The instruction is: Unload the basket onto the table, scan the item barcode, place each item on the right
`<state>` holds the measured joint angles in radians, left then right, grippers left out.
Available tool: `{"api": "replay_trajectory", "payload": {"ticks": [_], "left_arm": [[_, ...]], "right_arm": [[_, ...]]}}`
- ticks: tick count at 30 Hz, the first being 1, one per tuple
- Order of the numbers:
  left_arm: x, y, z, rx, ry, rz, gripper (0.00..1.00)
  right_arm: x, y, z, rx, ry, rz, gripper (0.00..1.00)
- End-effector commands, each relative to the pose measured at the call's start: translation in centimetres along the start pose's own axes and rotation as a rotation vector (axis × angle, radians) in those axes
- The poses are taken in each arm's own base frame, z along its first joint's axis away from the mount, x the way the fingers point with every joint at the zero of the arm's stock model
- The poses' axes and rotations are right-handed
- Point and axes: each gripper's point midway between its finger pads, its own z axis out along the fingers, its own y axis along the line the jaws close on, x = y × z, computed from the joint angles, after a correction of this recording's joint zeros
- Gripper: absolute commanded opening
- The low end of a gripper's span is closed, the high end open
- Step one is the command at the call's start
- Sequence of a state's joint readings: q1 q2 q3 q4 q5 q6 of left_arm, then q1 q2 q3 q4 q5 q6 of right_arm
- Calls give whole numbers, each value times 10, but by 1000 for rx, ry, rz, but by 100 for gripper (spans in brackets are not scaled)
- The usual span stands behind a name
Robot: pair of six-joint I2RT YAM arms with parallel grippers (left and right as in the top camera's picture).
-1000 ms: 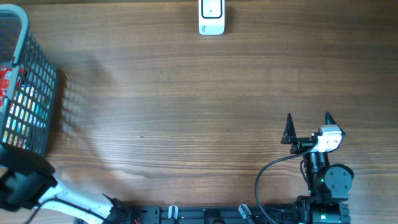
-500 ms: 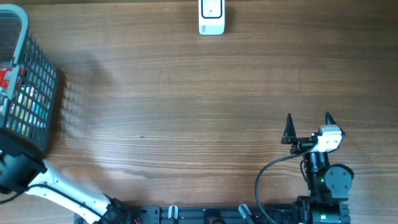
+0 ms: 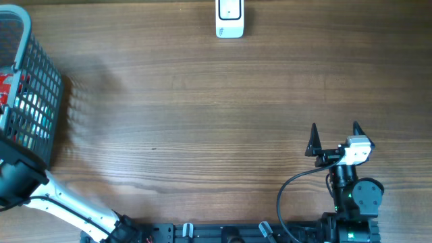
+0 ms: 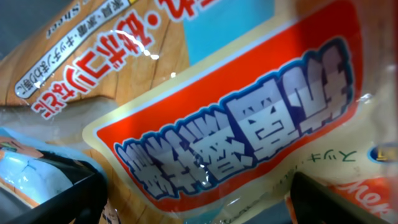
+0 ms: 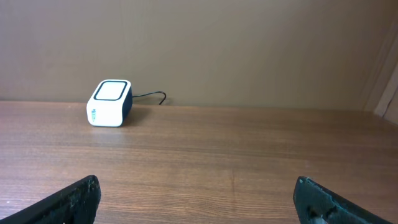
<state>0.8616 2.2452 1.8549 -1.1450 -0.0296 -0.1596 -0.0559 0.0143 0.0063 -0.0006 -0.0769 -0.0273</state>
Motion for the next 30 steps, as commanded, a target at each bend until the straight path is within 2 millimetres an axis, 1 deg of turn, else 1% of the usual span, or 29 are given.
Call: {"api": "replay_trajectory", "payload": {"ticks": [1,3,5,6,8,9,10,11,12,15,18,20,22,23,25,28,30], "left_arm": [[8,3,26,-20,40,0,86],[6,2,26,-18,31,0,80],[4,2,26,-16,22,0,68],[3,2,26,-14,17,0,65],[1,1,26,-13,10,-1,46],[1,1,26,-12,8,-1,40],[0,1,26,-12,7,-1,25],[0,1,26,-11,6,-1,13],[0,1,26,-11,4,-1,4],[0,1,26,-11,5,-1,4],[3,2,21,-13,14,-1,4],[2,2,12,-11,8,-2,4],[-2,0,-5,0,-15,-6,4],[-5,-2,-17,14,-33,-7,4],[-11,-9,-46,63,-83,-7,4],[-18,-23,-106,177,-199,2,4],[-19,-27,-142,222,-281,10,4]], "right_arm": [[-2,-3,-1,18,-10,7,100],[-2,-3,-1,18,-10,7,100],[-2,-3,-1,18,-10,7,100],[-2,-3,-1,18,-10,7,100],[-2,-3,-1,18,-10,7,99],[-2,-3,-1,18,-10,7,100],[-2,-3,-1,18,-10,7,100],[-2,-3,-1,18,-10,7,100],[-2,-3,-1,18,-10,7,99],[-2,-3,-1,18,-10,7,100],[-2,-3,-1,18,-10,7,100],[-2,-3,-1,18,-10,7,100],[-2,-3,-1,18,-10,7,100],[-2,-3,-1,18,-10,7,100],[-2,-3,-1,18,-10,7,100],[-2,-3,-1,18,-10,7,100],[-2,-3,-1,18,-10,7,100]]}}
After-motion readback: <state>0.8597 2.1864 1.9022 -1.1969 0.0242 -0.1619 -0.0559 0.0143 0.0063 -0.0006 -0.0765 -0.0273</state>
